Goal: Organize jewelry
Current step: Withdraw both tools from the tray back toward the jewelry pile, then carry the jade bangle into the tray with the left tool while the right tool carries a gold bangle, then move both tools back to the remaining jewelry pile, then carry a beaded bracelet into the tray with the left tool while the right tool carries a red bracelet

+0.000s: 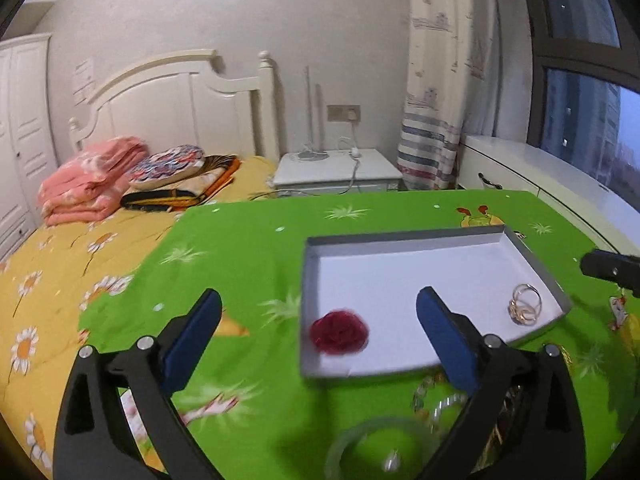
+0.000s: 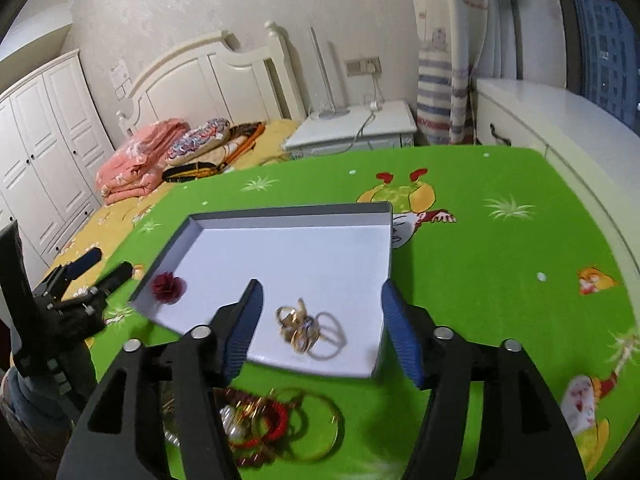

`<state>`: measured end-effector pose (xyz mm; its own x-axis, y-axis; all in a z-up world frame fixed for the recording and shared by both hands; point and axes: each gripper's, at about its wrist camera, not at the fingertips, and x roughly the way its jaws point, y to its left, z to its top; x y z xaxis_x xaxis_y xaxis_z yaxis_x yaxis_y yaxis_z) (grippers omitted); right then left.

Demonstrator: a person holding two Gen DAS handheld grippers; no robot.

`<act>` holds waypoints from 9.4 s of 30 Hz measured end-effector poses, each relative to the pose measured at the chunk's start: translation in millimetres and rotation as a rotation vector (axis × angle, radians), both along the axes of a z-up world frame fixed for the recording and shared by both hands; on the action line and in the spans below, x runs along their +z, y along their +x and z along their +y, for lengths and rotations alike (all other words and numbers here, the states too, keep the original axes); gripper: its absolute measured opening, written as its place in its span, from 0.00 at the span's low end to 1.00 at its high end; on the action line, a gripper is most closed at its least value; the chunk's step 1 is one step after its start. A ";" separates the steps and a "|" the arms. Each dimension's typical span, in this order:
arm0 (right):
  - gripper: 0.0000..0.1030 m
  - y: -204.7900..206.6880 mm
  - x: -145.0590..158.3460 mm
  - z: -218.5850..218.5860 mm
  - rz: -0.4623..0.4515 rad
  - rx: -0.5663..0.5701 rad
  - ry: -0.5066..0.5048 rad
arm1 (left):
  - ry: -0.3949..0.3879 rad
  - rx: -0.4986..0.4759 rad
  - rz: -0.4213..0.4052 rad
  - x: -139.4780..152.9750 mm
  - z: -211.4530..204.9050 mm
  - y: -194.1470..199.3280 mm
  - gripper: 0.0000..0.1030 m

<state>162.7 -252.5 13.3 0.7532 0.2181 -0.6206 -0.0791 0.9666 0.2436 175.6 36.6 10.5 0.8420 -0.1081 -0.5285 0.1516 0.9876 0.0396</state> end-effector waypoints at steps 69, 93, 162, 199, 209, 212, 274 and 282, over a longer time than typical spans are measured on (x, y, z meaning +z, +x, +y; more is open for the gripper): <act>0.56 -71.7 -47.7 17.4 0.069 0.044 -0.021 | -0.011 -0.069 0.346 -75.2 8.0 -59.0 0.94; 0.56 -77.9 -50.5 10.8 0.063 0.029 0.014 | 0.106 -0.171 0.357 -79.8 -20.9 -31.2 0.74; 0.64 41.6 -3.8 12.7 0.013 0.070 -0.065 | -0.078 0.089 0.280 -22.0 19.0 70.6 0.96; 0.32 -57.0 -57.4 45.5 0.128 -0.014 0.051 | -0.209 0.014 0.201 -63.9 52.9 -44.7 0.96; 0.09 -45.8 -63.3 49.0 0.133 0.011 0.033 | -0.207 -0.048 0.229 -62.3 47.2 -49.3 0.95; 0.08 -55.8 -54.4 50.8 0.073 0.007 -0.001 | -0.165 -0.075 0.239 -62.5 39.7 -57.5 0.95; 0.07 -109.7 6.5 5.7 -0.146 -0.004 0.104 | 0.031 -0.333 0.128 44.3 -64.7 -49.8 0.09; 0.07 -89.5 23.1 10.2 -0.172 0.012 0.033 | 0.087 -0.331 0.134 50.7 -78.4 -27.2 0.09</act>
